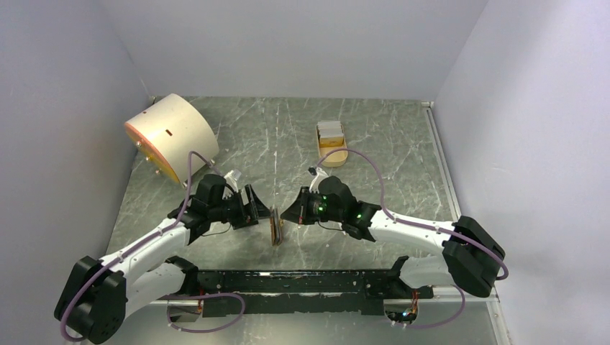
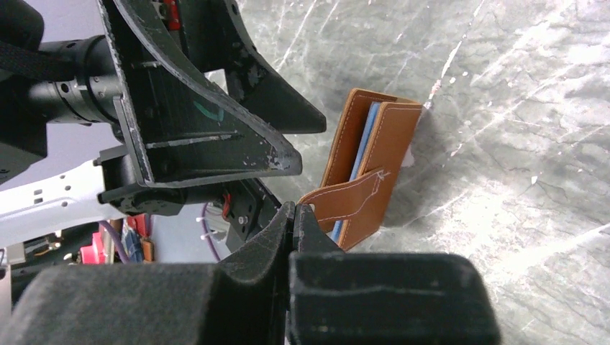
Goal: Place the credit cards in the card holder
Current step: Open the card holder at the center of the board.
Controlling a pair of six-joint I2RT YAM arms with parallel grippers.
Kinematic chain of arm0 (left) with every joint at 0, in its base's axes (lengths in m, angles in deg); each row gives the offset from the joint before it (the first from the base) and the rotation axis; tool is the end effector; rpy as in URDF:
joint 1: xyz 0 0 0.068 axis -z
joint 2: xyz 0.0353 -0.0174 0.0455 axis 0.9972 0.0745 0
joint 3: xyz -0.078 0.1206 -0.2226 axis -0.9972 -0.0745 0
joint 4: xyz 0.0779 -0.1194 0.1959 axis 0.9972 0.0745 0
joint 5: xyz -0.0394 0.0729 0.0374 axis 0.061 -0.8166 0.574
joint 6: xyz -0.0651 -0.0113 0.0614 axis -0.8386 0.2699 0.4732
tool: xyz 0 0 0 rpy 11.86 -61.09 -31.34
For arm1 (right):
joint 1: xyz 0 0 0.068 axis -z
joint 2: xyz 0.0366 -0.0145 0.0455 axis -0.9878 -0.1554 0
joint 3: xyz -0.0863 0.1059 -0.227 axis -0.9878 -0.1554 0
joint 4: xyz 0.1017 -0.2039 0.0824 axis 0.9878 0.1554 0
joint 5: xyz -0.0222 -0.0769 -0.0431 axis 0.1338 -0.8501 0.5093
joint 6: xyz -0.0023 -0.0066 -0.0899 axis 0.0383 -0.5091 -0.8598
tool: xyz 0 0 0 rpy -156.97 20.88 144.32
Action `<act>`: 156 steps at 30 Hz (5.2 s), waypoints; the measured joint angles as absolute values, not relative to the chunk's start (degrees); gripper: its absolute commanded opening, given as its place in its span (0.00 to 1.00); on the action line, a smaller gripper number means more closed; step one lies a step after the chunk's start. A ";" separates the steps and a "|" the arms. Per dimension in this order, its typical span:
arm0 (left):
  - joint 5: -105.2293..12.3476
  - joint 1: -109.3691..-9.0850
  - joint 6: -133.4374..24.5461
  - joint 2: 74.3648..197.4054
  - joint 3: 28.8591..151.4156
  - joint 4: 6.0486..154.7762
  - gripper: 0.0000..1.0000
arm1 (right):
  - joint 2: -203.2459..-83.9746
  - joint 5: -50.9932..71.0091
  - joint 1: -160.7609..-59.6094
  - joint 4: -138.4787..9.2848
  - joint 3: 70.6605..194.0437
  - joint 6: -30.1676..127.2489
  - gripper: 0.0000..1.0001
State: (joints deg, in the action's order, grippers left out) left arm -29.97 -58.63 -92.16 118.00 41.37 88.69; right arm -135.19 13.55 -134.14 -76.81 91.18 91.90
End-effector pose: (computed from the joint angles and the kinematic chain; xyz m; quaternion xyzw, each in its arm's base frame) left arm 0.1755 -0.1276 0.1579 -0.0823 0.8871 -0.4065 0.2025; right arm 0.1642 0.2445 0.1975 -0.0727 0.8451 0.4616 0.2597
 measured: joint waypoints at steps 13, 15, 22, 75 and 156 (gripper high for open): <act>-27.35 -58.68 -91.92 117.12 39.07 84.82 0.80 | -135.17 14.22 -134.14 -77.79 92.07 92.40 0.00; -27.35 -58.68 -91.66 118.02 38.63 84.69 0.78 | -135.17 14.18 -134.14 -77.77 92.07 92.47 0.00; -28.62 -58.68 -90.66 119.42 38.42 85.57 0.72 | -133.84 12.54 -132.91 -76.28 91.59 92.03 0.00; -25.47 -58.68 -90.90 134.06 38.13 73.78 0.63 | -128.13 12.67 -118.27 -69.84 77.69 87.31 0.00; -29.47 -57.37 -92.12 123.83 38.90 84.84 0.14 | -146.21 4.02 -136.91 -67.78 91.83 91.11 0.60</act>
State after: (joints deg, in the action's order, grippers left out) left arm -29.47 -57.37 -92.12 123.83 38.90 84.84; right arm -146.21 4.02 -136.91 -67.78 91.83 91.11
